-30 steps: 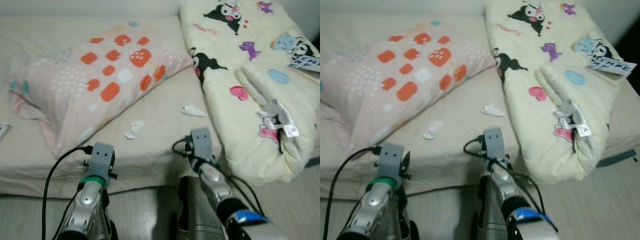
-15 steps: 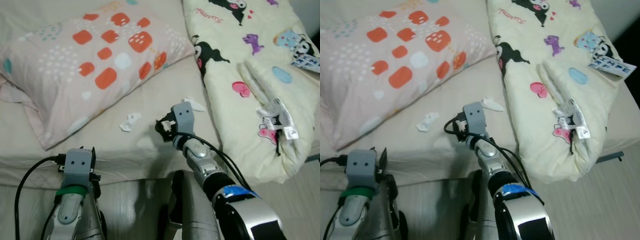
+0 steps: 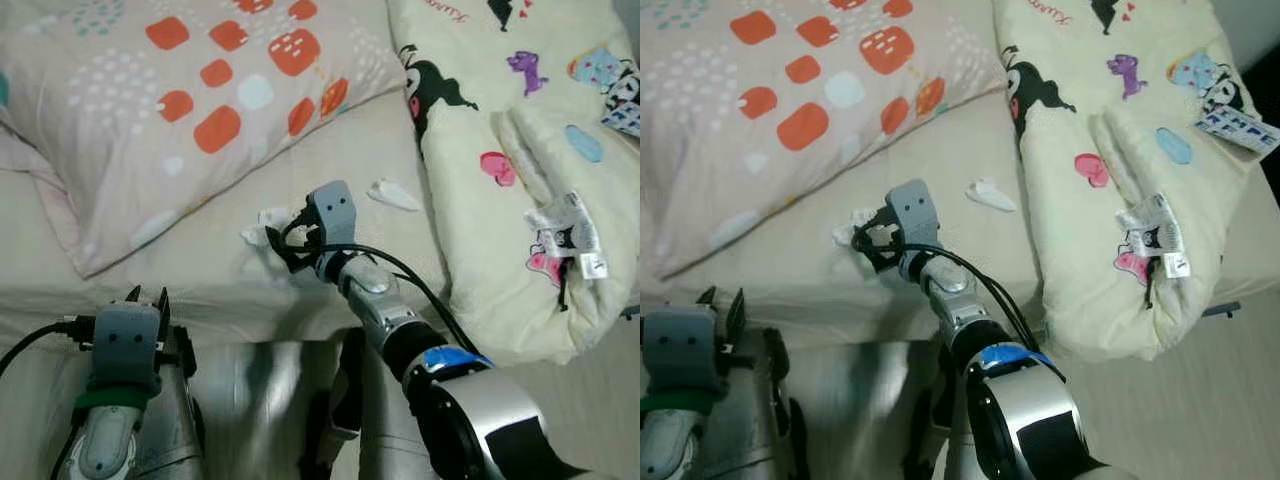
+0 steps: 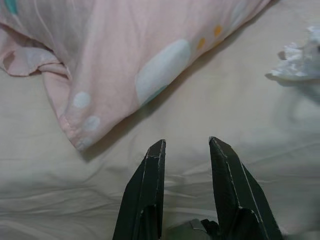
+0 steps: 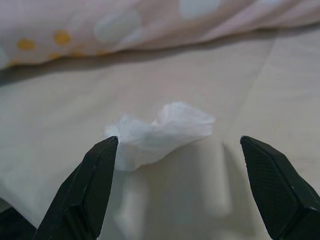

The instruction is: Clean up the room

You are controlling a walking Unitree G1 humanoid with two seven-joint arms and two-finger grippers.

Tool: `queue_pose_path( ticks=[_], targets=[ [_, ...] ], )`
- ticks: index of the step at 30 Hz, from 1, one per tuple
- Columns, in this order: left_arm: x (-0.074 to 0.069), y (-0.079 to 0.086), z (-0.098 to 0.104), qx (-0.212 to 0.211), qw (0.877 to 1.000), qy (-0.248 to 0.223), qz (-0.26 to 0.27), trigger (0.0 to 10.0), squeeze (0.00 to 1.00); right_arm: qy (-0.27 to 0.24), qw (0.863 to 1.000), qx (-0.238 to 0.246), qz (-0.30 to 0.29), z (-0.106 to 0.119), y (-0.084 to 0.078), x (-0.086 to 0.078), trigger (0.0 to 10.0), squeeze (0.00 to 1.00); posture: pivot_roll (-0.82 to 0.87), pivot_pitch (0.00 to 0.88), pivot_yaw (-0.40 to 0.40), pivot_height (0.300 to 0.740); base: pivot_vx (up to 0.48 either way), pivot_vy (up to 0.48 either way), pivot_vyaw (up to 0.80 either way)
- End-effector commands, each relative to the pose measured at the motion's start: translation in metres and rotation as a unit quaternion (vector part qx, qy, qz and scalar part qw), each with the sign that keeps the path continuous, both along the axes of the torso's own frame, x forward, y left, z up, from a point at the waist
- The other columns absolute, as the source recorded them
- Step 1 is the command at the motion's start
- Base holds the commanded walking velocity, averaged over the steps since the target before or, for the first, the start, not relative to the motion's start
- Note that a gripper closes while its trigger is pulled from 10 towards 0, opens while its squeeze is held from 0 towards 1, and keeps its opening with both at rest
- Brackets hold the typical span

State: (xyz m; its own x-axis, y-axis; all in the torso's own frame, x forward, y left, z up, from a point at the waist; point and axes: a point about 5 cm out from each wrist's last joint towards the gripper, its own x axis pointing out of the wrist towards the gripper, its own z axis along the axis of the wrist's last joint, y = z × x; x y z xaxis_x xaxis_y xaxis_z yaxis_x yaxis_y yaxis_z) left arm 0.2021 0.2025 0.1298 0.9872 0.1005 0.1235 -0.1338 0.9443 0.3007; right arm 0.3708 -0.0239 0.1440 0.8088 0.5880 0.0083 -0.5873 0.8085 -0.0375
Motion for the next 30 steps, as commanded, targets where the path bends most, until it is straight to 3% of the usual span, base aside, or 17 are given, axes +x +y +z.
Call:
queue_pose_path(
  ticks=[1,7,8,10,11,12,14,15,16,17,20,25,26,30],
  targets=[
    [-0.010,-0.004,0.000,-0.001,1.000,0.019,-0.009,10.0,0.00,0.031,0.999,-0.005,-0.003,-0.012,0.000,-0.003,10.0,1.00,0.39,0.477,-0.233,0.513,0.000,0.000,0.00],
    [-0.025,-0.002,0.011,0.006,1.000,0.024,-0.006,10.0,0.00,0.030,0.999,-0.018,-0.005,-0.007,0.002,0.000,10.0,1.00,0.43,0.510,-0.220,0.513,0.000,0.000,0.00],
    [-0.029,-0.001,0.013,0.007,1.000,0.026,-0.006,10.0,0.00,0.028,0.999,-0.023,-0.005,-0.005,0.003,0.001,10.0,0.95,0.44,0.514,-0.219,0.513,0.000,0.000,0.00],
    [-0.031,-0.001,0.015,0.008,1.000,0.029,-0.005,10.0,0.00,0.027,0.999,-0.026,-0.005,-0.005,0.003,0.001,10.0,0.95,0.44,0.514,-0.219,0.513,0.000,0.000,0.00],
    [-0.034,0.000,0.016,0.009,0.999,0.032,-0.004,10.0,0.00,0.027,0.999,-0.029,-0.004,-0.004,0.003,0.001,10.0,0.71,0.44,0.515,-0.219,0.513,0.000,0.000,0.00],
    [-0.035,0.000,0.016,0.009,0.999,0.033,-0.003,10.0,0.00,0.025,0.999,-0.034,-0.001,-0.004,0.004,0.001,10.0,0.38,0.45,0.510,-0.219,0.513,0.000,0.000,0.00],
    [-0.035,0.000,0.016,0.009,0.999,0.033,-0.003,10.0,0.00,0.025,0.999,-0.034,-0.001,-0.004,0.004,0.001,10.0,0.38,0.45,0.510,-0.219,0.513,0.000,0.000,0.00],
    [-0.036,0.000,0.017,0.009,0.999,0.035,-0.003,10.0,0.00,0.024,0.999,-0.038,0.004,-0.005,0.005,0.001,10.0,0.20,0.45,0.508,-0.220,0.513,0.000,0.000,0.00],
    [-0.037,-0.001,0.018,0.008,0.999,0.037,-0.004,10.0,0.00,0.022,0.999,-0.038,0.008,-0.004,0.005,0.000,2.7,0.11,0.45,0.506,-0.222,0.513,0.000,0.000,0.00],
    [-0.037,-0.003,0.019,0.004,0.999,0.037,-0.009,10.0,0.00,0.021,0.999,-0.037,0.010,-0.004,0.005,0.000,0.0,0.00,0.45,0.502,-0.221,0.513,0.000,0.000,0.00],
    [-0.036,-0.006,0.020,0.000,0.999,0.037,-0.018,10.0,0.00,0.019,0.999,-0.038,0.011,-0.004,0.005,0.000,0.0,0.00,0.45,0.500,-0.220,0.513,0.000,0.000,0.00],
    [-0.039,-0.028,0.022,-0.020,0.991,0.050,-0.124,10.0,0.00,0.006,0.999,-0.052,0.007,-0.003,0.003,0.001,0.0,0.00,0.45,0.485,-0.211,0.513,0.000,0.000,0.00],
    [-0.039,-0.028,0.022,-0.020,0.991,0.050,-0.124,10.0,0.00,0.006,0.999,-0.052,0.007,-0.003,0.003,0.001,0.0,0.00,0.45,0.485,-0.211,0.513,0.000,0.000,0.00],
    [-0.042,-0.043,0.020,-0.061,0.977,0.074,-0.189,10.0,0.00,0.000,0.999,-0.055,0.001,-0.002,0.001,0.002,0.0,0.00,0.45,0.477,-0.204,0.513,0.000,0.000,0.00]
  ],
)
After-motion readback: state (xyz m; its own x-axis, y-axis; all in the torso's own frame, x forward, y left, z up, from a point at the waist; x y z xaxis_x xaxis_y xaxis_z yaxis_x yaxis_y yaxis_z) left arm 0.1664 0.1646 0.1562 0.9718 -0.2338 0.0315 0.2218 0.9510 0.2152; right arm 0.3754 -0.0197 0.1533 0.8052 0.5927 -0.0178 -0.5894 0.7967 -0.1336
